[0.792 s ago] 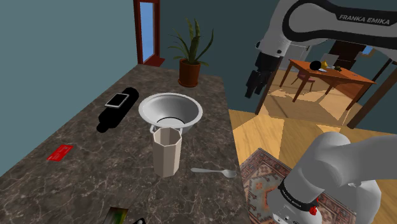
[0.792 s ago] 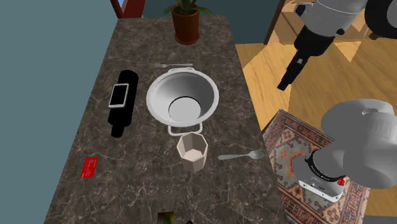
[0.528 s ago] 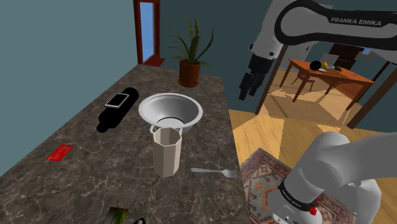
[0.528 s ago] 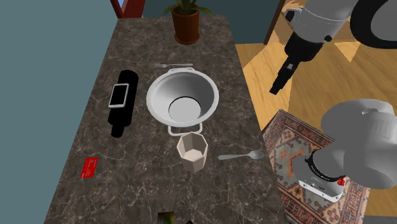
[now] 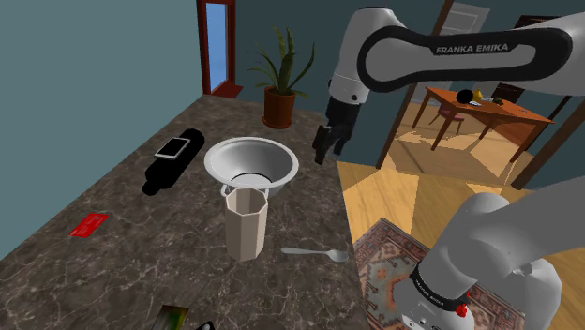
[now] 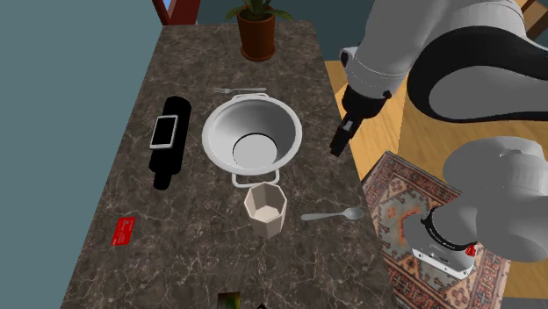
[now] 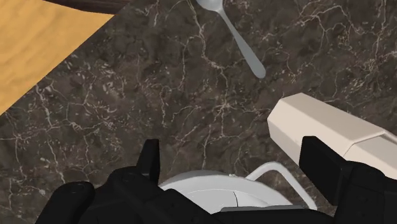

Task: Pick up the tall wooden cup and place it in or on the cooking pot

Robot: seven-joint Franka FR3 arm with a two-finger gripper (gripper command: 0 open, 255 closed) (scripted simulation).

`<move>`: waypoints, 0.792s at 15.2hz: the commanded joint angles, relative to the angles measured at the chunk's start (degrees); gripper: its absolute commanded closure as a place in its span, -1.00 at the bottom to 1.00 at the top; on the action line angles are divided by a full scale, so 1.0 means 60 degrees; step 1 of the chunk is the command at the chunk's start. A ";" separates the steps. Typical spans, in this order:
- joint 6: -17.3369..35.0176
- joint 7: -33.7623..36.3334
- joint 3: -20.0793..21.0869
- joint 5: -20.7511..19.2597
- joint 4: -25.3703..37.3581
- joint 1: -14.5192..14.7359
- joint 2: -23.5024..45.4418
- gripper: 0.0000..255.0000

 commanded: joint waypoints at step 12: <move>0.2029 0.2510 0.2211 -0.0785 0.1922 0.0466 0.4083 -1.00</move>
